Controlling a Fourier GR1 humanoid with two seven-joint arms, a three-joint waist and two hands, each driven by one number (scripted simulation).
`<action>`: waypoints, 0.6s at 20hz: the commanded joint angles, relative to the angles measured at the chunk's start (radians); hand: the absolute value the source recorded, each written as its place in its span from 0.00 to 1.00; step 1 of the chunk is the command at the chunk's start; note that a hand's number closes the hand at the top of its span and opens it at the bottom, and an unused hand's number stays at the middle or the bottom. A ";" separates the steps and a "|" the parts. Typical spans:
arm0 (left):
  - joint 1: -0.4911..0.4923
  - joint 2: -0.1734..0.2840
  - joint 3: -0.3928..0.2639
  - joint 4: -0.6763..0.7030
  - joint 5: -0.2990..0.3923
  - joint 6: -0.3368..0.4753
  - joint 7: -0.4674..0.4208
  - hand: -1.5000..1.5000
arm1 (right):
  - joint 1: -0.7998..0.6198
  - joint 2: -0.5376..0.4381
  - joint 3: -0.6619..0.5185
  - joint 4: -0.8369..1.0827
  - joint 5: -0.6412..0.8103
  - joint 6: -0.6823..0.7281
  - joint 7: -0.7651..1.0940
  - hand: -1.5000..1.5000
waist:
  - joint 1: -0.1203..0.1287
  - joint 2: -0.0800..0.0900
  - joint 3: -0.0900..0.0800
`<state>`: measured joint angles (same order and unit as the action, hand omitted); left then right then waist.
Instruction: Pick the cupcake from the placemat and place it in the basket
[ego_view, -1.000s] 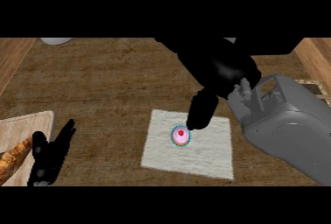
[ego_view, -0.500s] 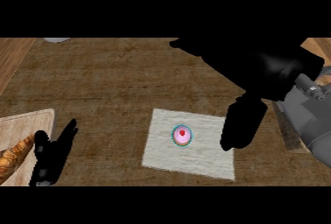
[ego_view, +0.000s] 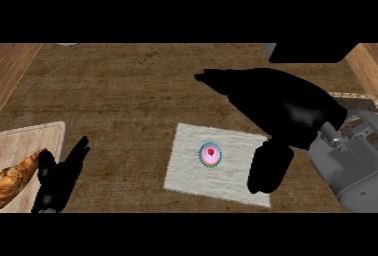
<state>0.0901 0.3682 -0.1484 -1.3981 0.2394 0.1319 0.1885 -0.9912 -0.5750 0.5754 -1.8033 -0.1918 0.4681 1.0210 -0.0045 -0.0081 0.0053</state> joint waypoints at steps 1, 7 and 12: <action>0.005 -0.038 -0.024 0.019 -0.012 0.010 0.048 0.50 | 0.009 0.093 0.031 -0.030 0.055 -0.032 0.143 0.00 | 0.005 0.005 -0.006; 0.010 -0.032 -0.006 0.032 -0.012 -0.020 0.052 0.50 | 0.119 0.123 0.072 0.055 0.244 -0.027 -0.013 0.00 | 0.012 0.008 -0.006; -0.006 -0.043 0.007 0.078 -0.030 -0.026 0.028 0.50 | 0.151 0.156 0.095 0.084 0.295 0.011 0.004 0.00 | 0.007 0.008 -0.006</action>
<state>0.0815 0.3441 -0.1346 -1.3962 0.2151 0.1234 0.2103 -0.8373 -0.4589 0.6619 -1.7496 0.0711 0.4342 0.9539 0.0033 -0.0047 0.0068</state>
